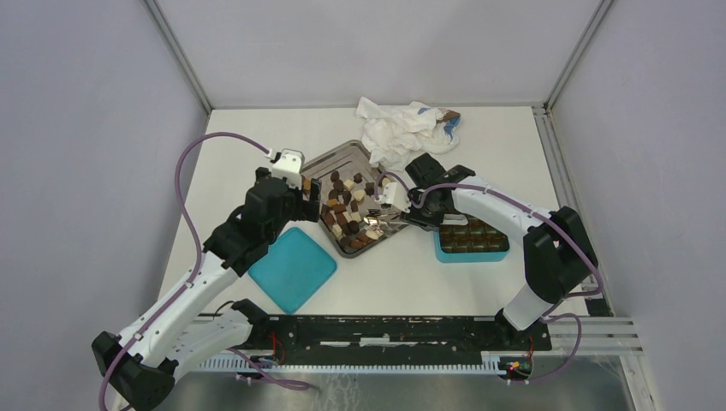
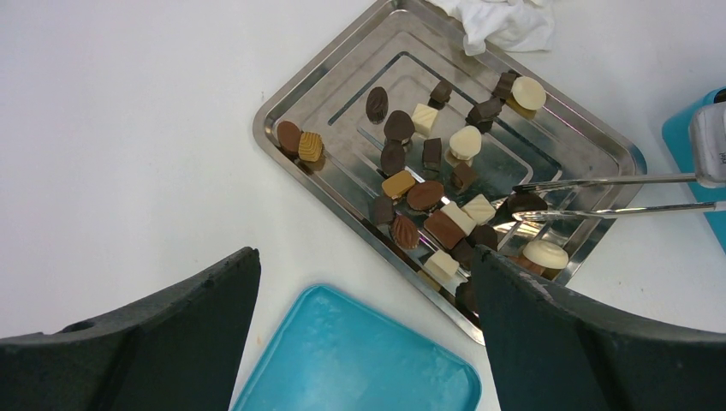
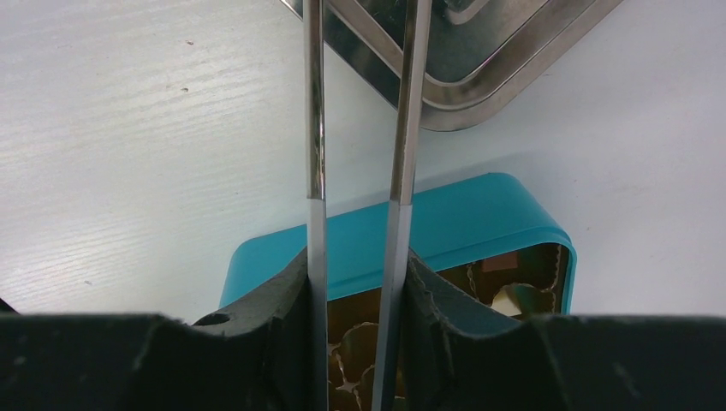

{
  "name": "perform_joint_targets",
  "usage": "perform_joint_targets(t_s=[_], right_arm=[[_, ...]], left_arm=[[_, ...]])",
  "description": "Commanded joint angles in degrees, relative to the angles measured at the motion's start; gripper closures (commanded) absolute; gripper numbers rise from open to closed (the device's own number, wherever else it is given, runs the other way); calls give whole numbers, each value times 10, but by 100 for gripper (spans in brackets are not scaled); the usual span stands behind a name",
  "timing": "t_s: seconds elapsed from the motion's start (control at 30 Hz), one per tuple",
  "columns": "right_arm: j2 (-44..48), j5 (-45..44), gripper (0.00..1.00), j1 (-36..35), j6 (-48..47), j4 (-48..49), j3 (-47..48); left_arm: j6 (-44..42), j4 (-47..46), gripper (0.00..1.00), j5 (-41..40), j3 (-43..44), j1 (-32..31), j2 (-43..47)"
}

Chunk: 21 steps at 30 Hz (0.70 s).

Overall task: Pack the chocolate
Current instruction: Pick up the fake chocolate from the plate.

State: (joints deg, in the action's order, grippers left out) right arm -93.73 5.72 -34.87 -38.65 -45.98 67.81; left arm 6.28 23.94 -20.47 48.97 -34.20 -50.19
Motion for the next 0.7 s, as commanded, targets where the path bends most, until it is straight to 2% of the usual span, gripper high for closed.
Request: perform_joint_targets(t_s=[0.0, 0.17, 0.27, 0.67], right_arm=[[2, -7, 67, -3, 8, 2, 25], [14, -6, 85, -3, 10, 3, 25], [28, -2, 99, -4, 13, 4, 24], [69, 36, 100, 15, 18, 17, -1]], left_arm=[[-28, -18, 3, 3, 1, 3, 9], [-29, -17, 3, 2, 1, 2, 9], [-29, -18, 3, 3, 1, 2, 9], [-29, -17, 3, 1, 1, 3, 7]])
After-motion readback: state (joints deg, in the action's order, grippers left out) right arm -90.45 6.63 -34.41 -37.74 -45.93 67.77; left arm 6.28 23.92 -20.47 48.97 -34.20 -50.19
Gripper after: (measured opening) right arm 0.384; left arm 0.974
